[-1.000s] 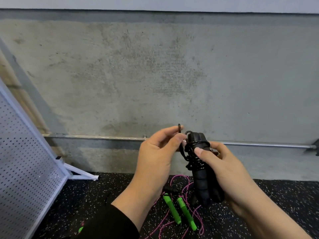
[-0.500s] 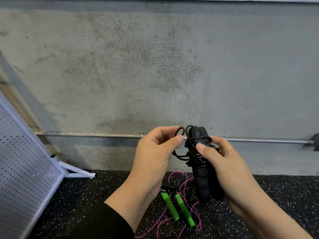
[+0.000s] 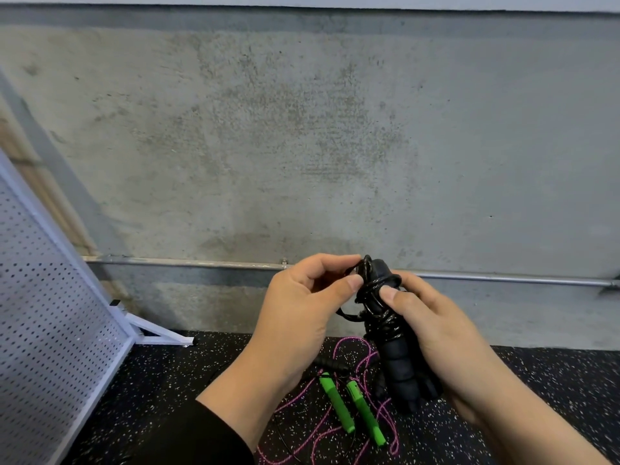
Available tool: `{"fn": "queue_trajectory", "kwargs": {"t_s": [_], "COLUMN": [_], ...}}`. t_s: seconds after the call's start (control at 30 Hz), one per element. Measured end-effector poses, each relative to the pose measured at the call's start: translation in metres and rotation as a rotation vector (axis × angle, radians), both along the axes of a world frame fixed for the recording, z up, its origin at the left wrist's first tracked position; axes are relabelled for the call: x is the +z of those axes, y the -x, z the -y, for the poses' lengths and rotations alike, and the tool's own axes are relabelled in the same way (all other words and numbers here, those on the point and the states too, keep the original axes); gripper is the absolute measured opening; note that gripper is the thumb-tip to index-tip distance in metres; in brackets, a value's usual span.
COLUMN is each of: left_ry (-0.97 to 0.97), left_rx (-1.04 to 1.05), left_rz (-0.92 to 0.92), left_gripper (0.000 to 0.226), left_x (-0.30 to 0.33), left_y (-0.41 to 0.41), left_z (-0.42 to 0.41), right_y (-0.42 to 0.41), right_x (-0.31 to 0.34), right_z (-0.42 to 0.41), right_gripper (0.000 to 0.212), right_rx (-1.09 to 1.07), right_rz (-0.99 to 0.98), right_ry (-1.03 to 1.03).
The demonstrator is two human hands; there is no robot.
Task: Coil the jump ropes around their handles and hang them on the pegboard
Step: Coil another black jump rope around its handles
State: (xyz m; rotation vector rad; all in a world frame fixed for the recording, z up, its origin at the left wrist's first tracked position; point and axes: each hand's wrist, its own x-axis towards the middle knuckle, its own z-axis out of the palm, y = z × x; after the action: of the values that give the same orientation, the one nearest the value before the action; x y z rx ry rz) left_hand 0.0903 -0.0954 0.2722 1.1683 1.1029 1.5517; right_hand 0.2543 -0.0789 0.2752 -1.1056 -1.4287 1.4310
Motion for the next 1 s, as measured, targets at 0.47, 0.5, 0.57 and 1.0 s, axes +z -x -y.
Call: {"fn": "queue_trajectory", "kwargs": {"t_s": [0.47,0.5,0.57,1.0], "left_ry": [-0.002,0.002,0.001,-0.057], "left_rx": [0.054,0.064,0.064,0.047], "left_rz": [-0.294,-0.295,-0.274,-0.264], "left_gripper": [0.031,0.025,0.02,0.025], "left_x": [-0.003,-0.004,-0.004,-0.009], "left_y": [0.004,0.004,0.003,0.002], "left_z": [-0.001,0.0,0.0,0.0], "right_y": [-0.002,-0.002,-0.001,-0.01], "right_x": [0.003,0.004,0.005,0.006], "right_z": [0.0,0.001,0.002,-0.004], "right_gripper": [0.02,0.021,0.021,0.014], "right_rx": [-0.014,-0.006,0.006,-0.014], "right_rz": [-0.026,-0.021,-0.013,0.163], "right_ry": [0.033,0.034,0.033,0.016]}}
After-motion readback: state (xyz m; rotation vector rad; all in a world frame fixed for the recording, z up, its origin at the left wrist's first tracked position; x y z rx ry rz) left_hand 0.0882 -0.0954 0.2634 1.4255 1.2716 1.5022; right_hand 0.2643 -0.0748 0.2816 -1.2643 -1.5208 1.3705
